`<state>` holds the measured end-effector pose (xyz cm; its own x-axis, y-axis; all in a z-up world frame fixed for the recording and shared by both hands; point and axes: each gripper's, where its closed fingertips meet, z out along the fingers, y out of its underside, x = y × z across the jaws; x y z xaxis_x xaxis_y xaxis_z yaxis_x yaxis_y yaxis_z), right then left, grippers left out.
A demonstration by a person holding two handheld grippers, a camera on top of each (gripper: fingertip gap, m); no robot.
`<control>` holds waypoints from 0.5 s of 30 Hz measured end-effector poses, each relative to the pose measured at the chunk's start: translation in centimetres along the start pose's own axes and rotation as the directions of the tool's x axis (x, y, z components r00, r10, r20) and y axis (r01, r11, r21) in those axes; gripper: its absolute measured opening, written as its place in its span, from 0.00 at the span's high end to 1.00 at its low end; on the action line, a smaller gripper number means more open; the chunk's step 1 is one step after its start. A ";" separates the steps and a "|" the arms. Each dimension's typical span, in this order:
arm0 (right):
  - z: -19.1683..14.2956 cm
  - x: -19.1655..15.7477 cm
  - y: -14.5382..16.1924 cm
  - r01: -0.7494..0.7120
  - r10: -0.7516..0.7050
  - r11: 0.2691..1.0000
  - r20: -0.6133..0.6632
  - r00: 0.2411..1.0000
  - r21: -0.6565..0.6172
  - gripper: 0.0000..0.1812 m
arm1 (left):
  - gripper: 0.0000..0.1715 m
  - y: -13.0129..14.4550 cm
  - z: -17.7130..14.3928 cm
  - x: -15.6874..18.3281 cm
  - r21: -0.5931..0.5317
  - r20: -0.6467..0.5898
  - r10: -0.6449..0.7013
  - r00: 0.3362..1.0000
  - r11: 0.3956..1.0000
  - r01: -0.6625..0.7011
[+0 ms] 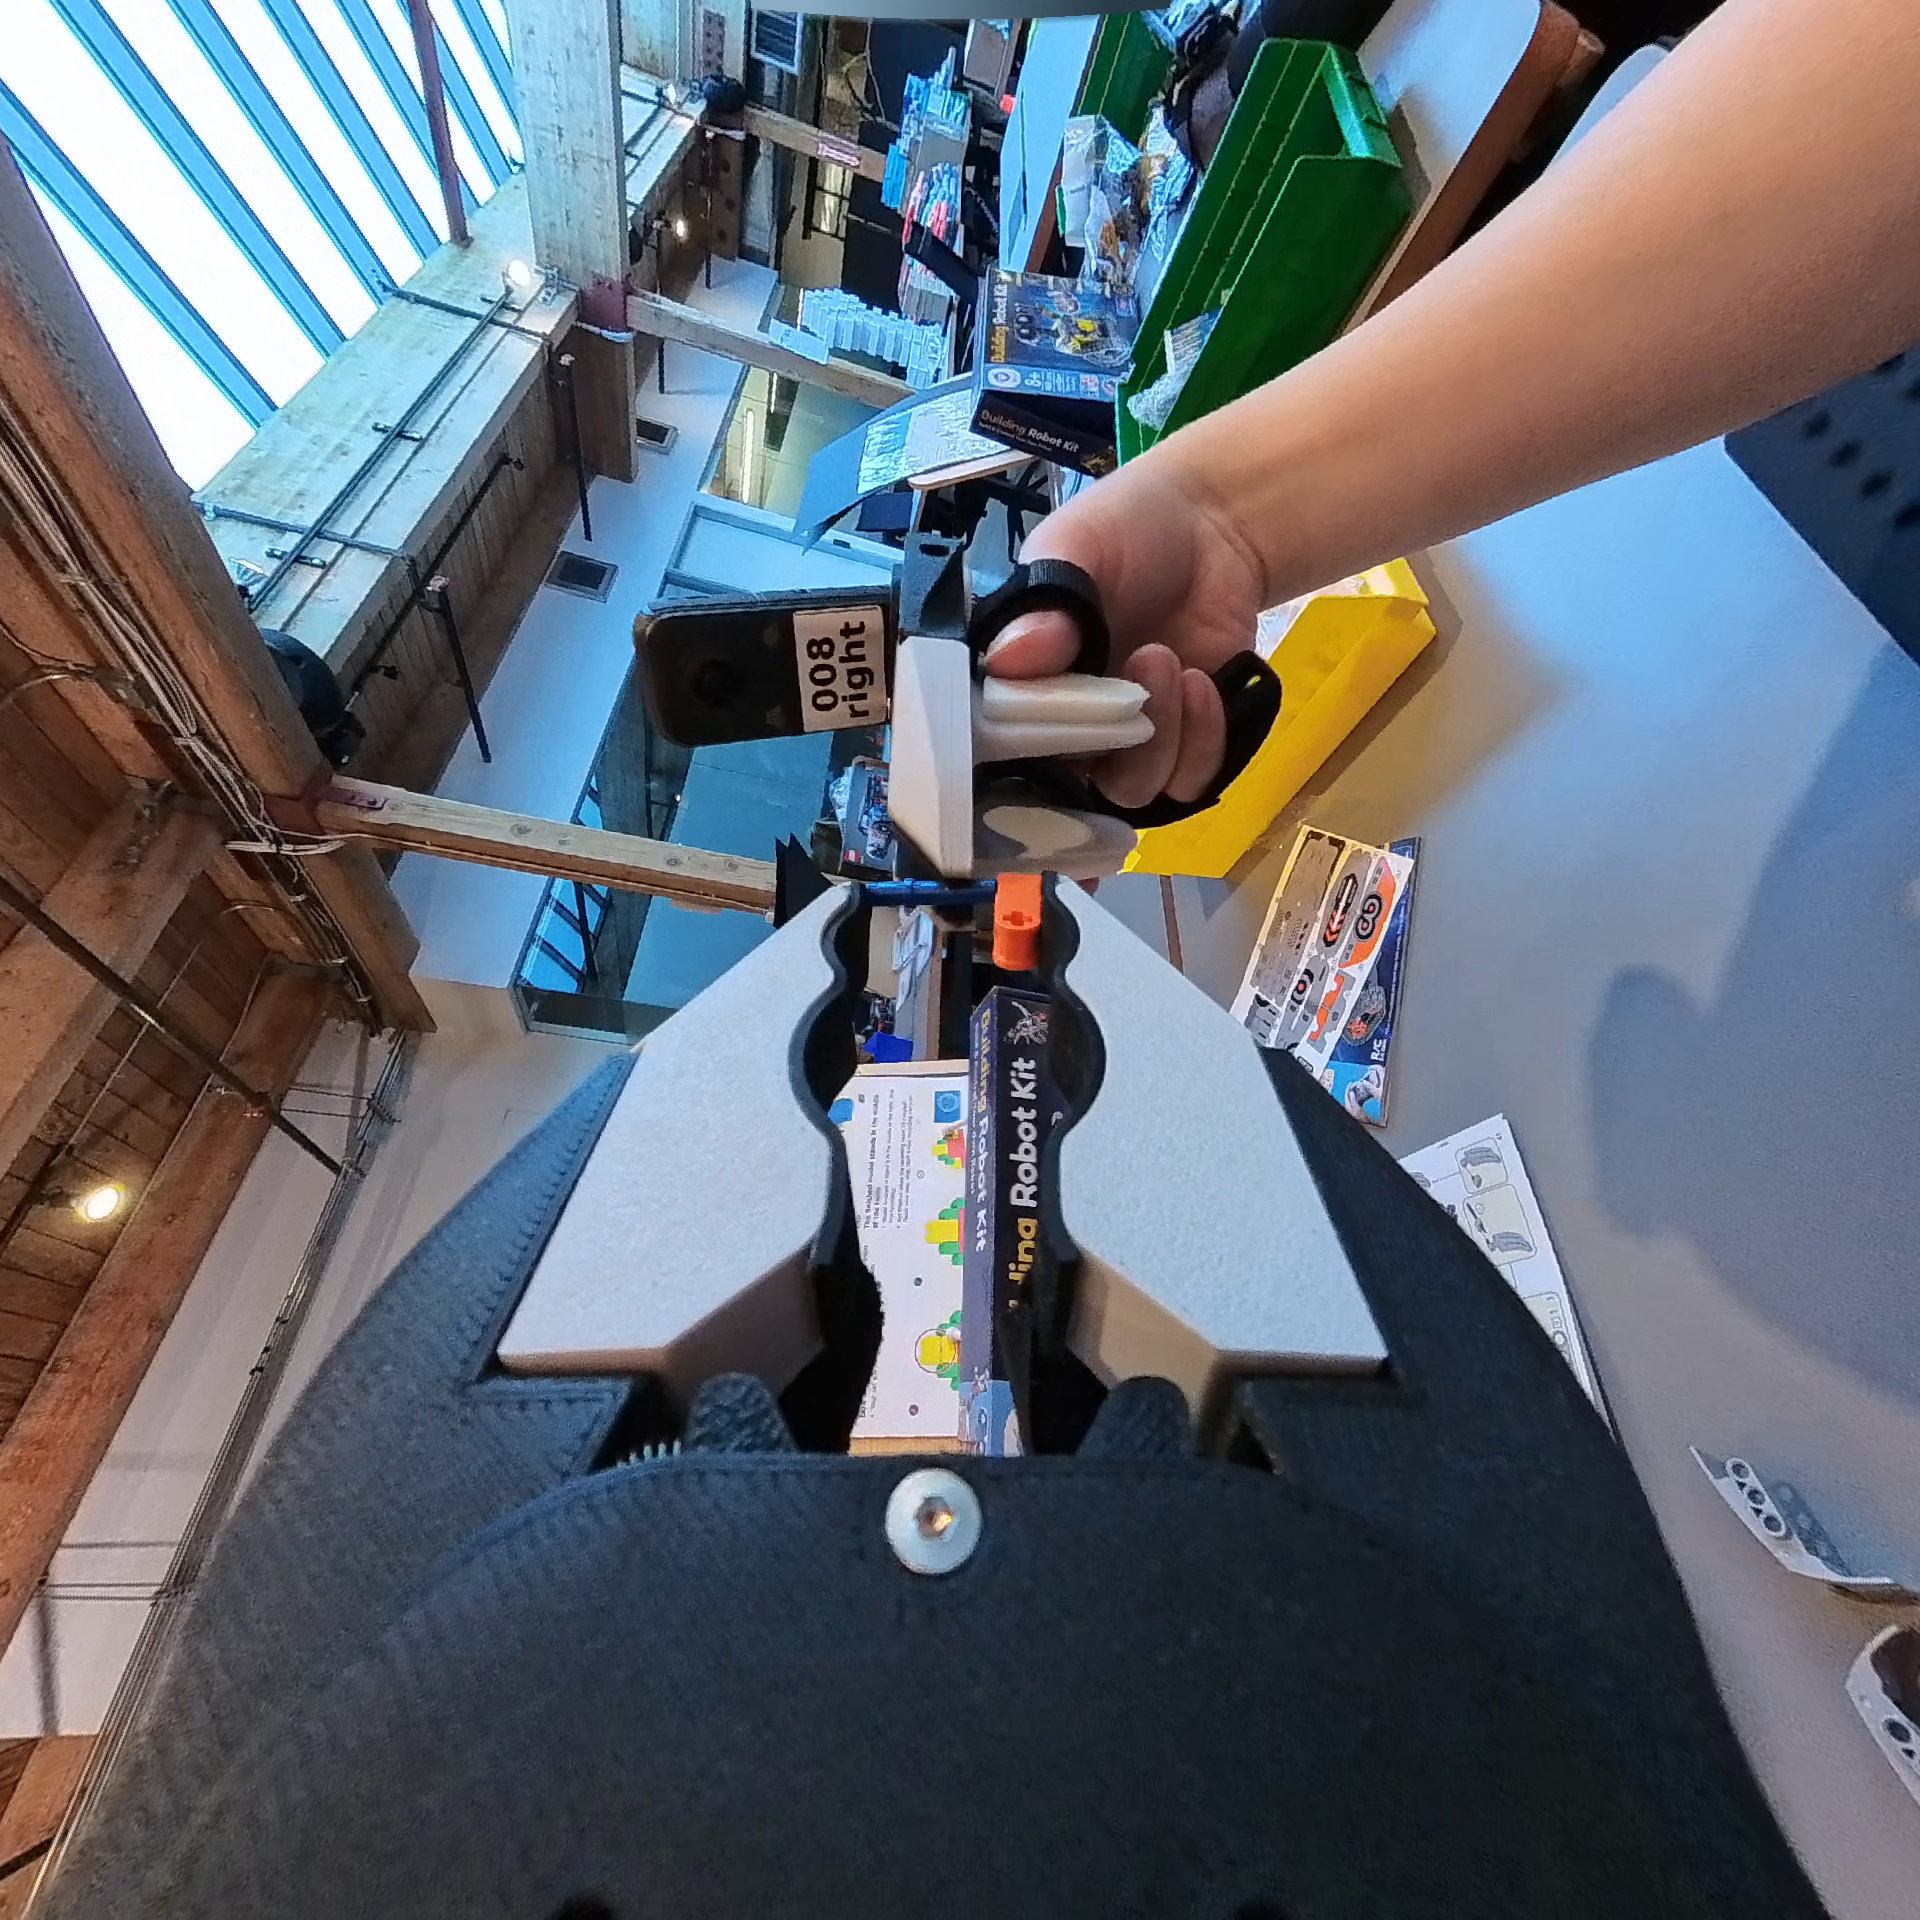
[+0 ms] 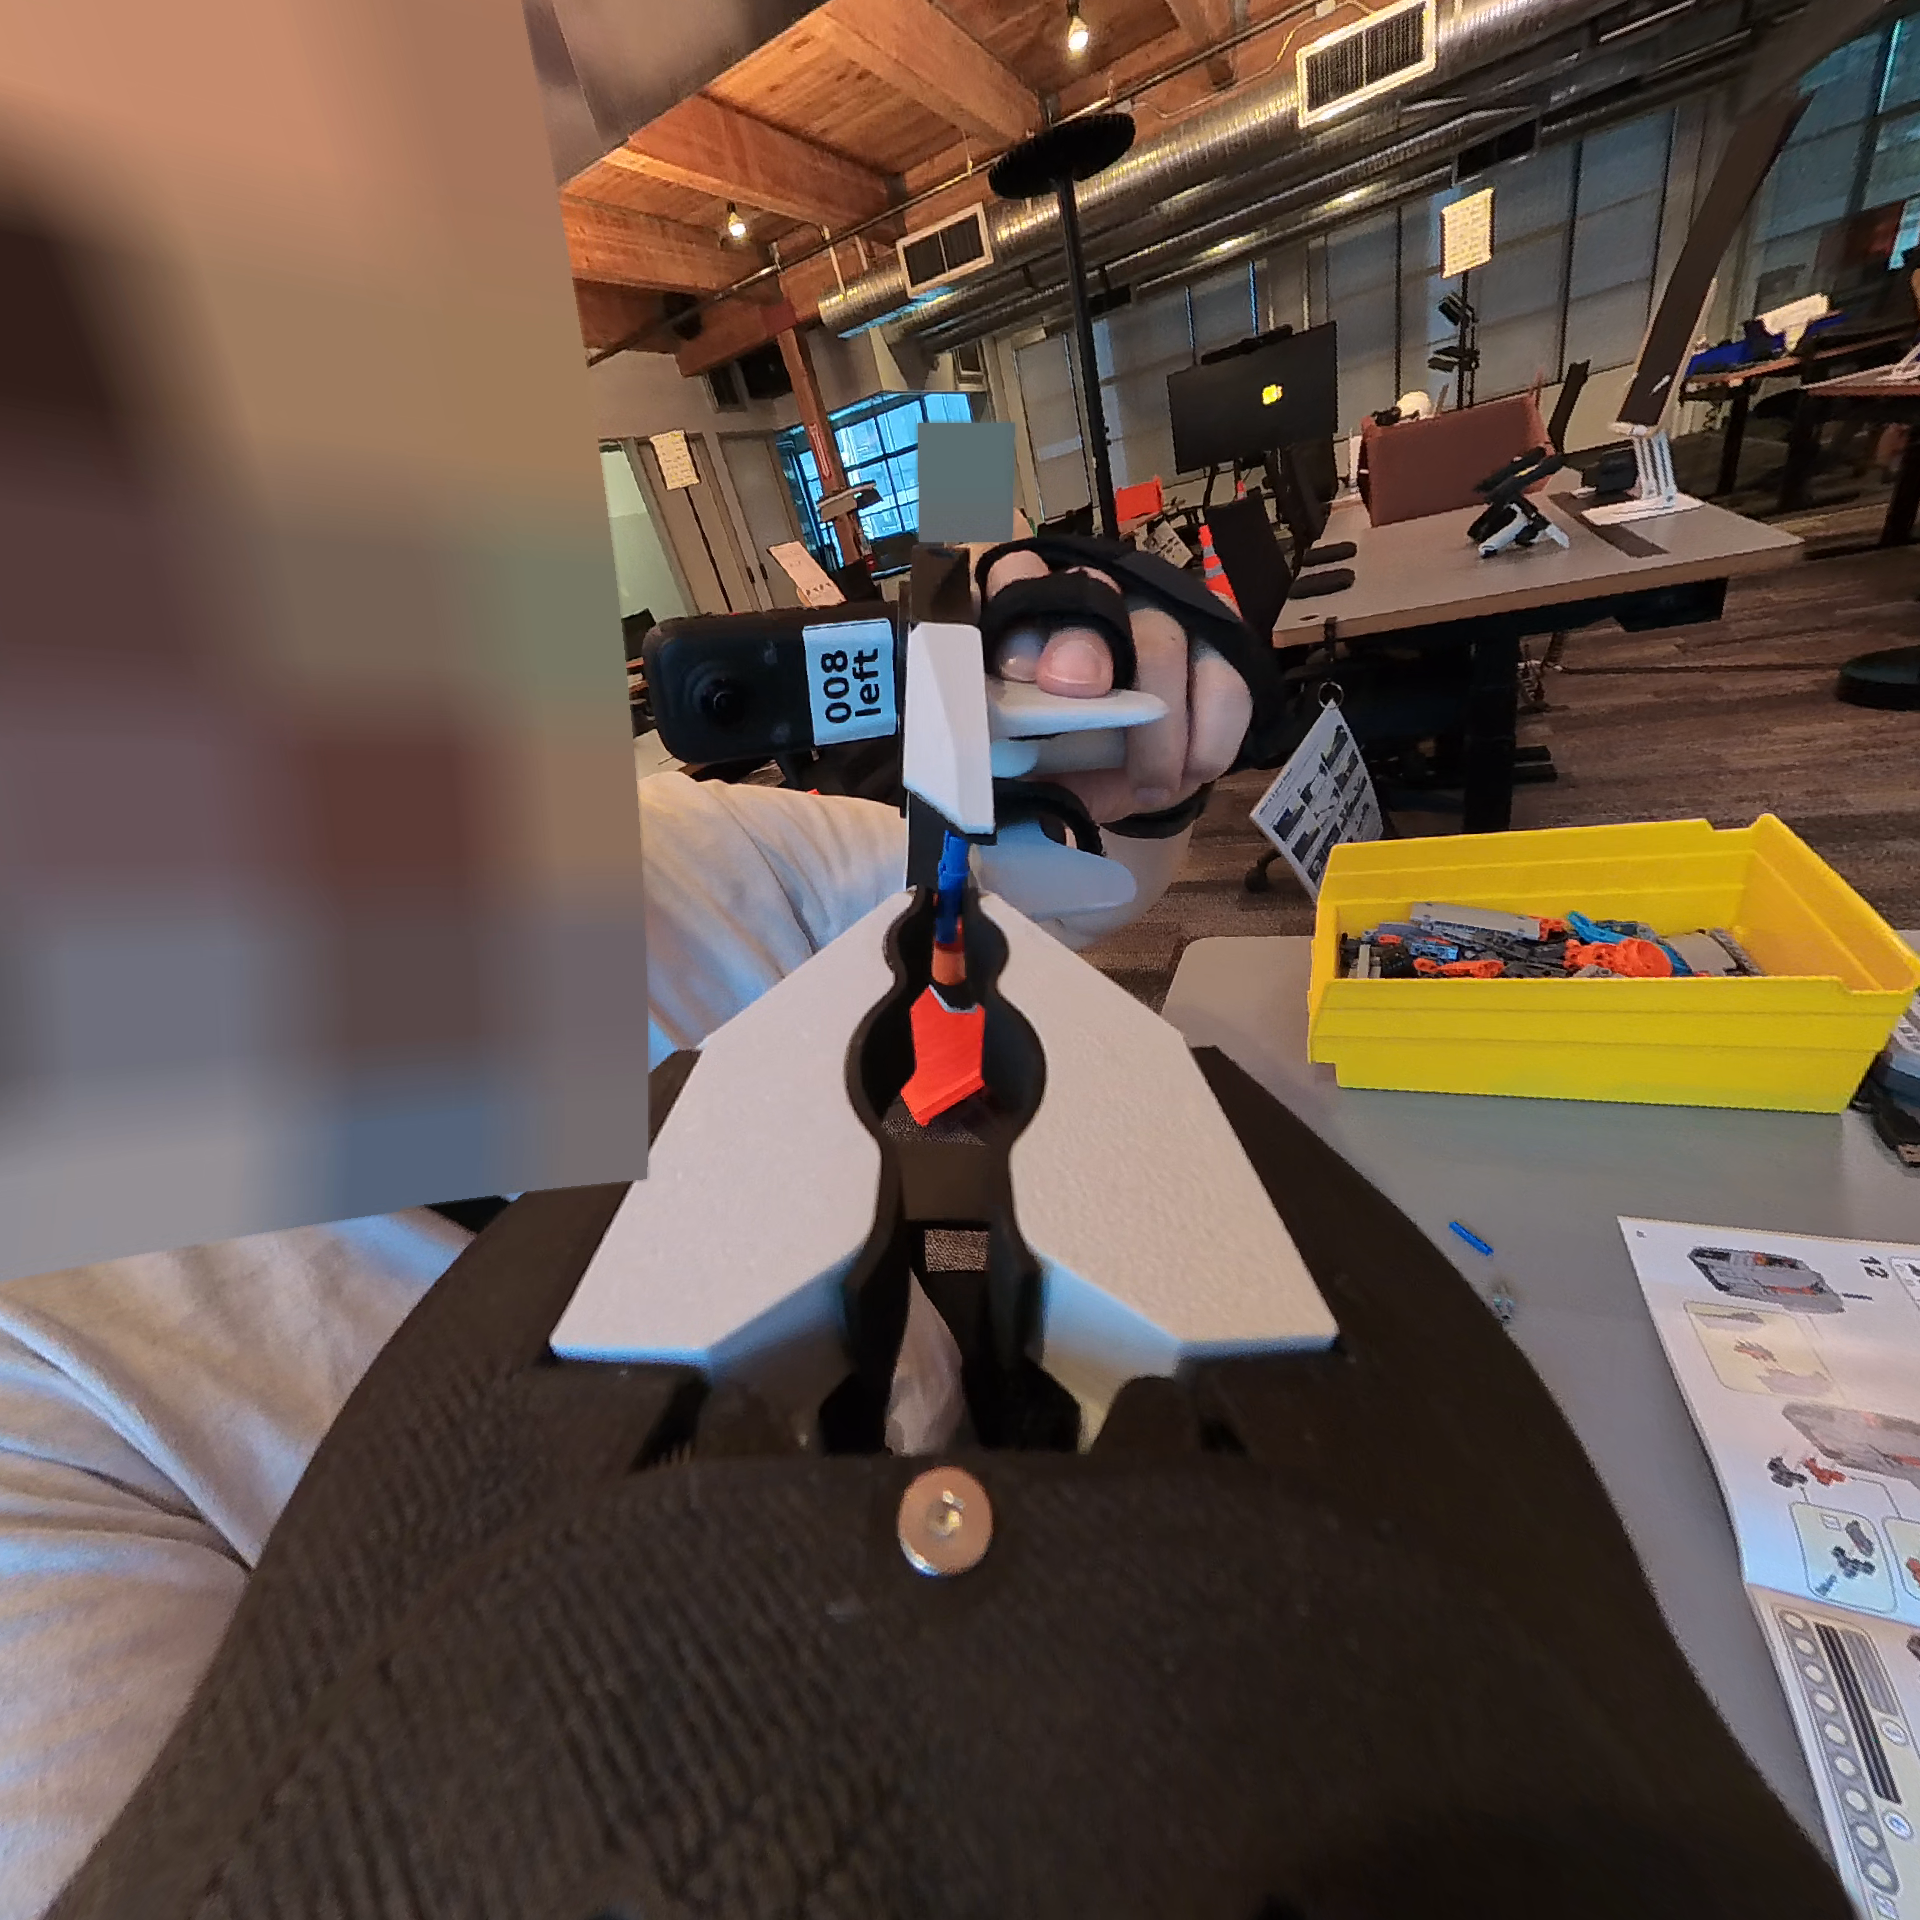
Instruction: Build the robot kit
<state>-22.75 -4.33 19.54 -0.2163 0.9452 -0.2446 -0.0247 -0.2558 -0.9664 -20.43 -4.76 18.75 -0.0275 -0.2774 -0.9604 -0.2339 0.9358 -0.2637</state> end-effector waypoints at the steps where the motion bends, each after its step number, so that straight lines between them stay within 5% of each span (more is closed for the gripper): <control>1: 0.0 0.0 0.0 -0.002 0.002 1.000 -0.001 1.000 -0.003 0.98 | 0.82 0.0 0.0 0.0 0.001 -0.001 -0.001 1.000 1.000 0.001; 15: 0.6 -0.5 0.2 -0.021 0.022 0.999 0.020 1.000 -0.034 0.99 | 0.82 -0.7 -0.7 0.1 0.037 0.001 -0.006 1.000 0.999 0.006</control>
<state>-23.24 -4.99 19.53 -0.2367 0.9351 -0.2638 0.0129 -0.2685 -0.9632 -20.97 -5.59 18.94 -0.0246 -0.2831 -0.9588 -0.1981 0.9414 -0.2729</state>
